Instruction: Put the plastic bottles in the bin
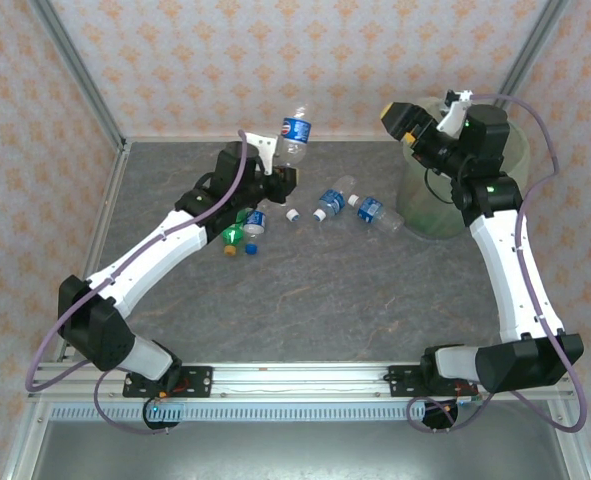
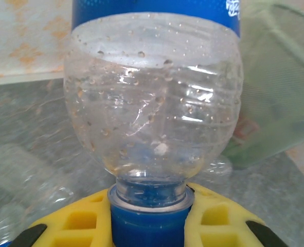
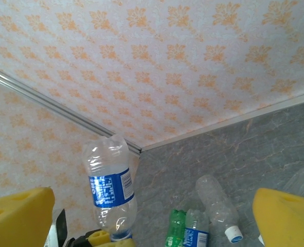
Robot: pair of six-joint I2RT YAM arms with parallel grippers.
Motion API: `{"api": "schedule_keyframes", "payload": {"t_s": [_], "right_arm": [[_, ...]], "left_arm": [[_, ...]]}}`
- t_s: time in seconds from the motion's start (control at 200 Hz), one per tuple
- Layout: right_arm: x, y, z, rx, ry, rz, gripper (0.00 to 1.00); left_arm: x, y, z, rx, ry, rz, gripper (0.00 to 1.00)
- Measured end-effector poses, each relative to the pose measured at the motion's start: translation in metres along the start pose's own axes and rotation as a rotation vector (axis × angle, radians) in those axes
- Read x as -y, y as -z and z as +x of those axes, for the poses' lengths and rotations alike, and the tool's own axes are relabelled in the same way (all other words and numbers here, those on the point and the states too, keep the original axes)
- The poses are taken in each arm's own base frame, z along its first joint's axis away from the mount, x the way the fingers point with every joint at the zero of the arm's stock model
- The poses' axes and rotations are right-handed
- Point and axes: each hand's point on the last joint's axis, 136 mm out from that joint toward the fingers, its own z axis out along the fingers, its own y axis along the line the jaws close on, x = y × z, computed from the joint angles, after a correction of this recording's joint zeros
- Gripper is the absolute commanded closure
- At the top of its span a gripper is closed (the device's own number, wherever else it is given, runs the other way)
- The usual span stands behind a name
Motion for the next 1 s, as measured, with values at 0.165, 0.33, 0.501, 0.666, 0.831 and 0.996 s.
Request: {"api": "schedule_keyframes", "payload": {"t_s": [0.165, 0.33, 0.501, 0.666, 0.831, 0.996], "right_arm": [[-0.01, -0.007, 0.013, -0.038, -0.002, -0.028, 0.08], [-0.022, -0.022, 0.034, -0.106, 0.001, -0.066, 0.08], [-0.028, -0.036, 0.049, -0.161, -0.001, -0.092, 0.14], [-0.025, -0.044, 0.057, -0.191, -0.018, -0.095, 0.19], [-0.026, -0.05, 0.063, -0.211, -0.019, -0.102, 0.19], [-0.031, -0.057, 0.067, -0.228, -0.012, -0.114, 0.22]], "left_arm": [[0.037, -0.001, -0.008, 0.019, -0.039, 0.074, 0.84], [0.06, -0.011, 0.003, -0.013, -0.065, 0.117, 0.85], [0.073, -0.015, 0.014, -0.038, -0.077, 0.14, 0.85], [0.078, -0.012, 0.008, -0.026, -0.084, 0.15, 0.85], [0.083, -0.009, -0.001, -0.01, -0.087, 0.158, 0.85], [0.087, -0.009, 0.0, -0.016, -0.104, 0.167, 0.85]]}}
